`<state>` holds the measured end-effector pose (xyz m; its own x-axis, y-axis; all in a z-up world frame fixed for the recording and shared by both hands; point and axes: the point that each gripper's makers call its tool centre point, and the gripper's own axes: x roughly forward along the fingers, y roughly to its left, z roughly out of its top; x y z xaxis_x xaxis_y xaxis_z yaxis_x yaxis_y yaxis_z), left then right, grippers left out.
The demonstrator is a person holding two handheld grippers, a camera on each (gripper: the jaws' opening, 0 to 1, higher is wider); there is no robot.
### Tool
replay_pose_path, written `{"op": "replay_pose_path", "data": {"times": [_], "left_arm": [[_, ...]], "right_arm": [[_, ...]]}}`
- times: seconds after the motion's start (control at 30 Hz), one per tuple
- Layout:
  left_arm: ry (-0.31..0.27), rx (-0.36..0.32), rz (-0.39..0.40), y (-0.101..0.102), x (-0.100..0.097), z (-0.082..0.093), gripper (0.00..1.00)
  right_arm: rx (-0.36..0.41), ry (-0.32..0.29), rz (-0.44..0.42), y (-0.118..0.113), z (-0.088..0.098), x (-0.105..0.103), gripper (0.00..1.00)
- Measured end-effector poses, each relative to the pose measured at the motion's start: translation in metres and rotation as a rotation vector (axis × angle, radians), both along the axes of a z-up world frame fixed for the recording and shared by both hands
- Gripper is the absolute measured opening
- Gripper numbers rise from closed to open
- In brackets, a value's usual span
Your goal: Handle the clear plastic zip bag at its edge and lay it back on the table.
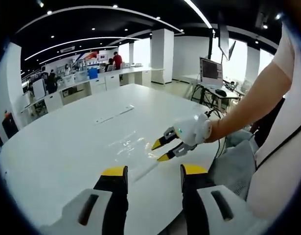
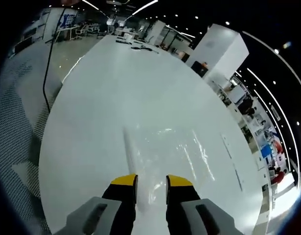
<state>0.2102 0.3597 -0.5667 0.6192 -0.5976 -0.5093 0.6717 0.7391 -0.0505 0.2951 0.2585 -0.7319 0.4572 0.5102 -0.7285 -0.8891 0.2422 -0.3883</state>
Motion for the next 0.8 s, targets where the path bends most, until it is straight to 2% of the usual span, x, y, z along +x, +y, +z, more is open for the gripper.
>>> {"op": "replay_pose_path", "data": {"times": [0.23,0.37,0.43,0.8], "left_arm": [[-0.001,0.003,0.001,0.002,-0.003,-0.006,0.43],[0.003,0.006,0.004,0.005,-0.006,-0.01,0.43],[0.005,0.007,0.006,0.007,-0.007,-0.012,0.44],[0.004,0.013,0.017,0.012,-0.013,-0.018,0.48]], "right_arm": [[0.054,0.027,-0.061,-0.006,0.008,-0.003,0.26],[0.084,0.037,-0.079,-0.008,0.014,-0.008,0.36],[0.119,0.05,-0.098,-0.008,0.019,-0.011,0.38],[0.2,0.071,-0.16,-0.016,0.039,-0.02,0.57]]}}
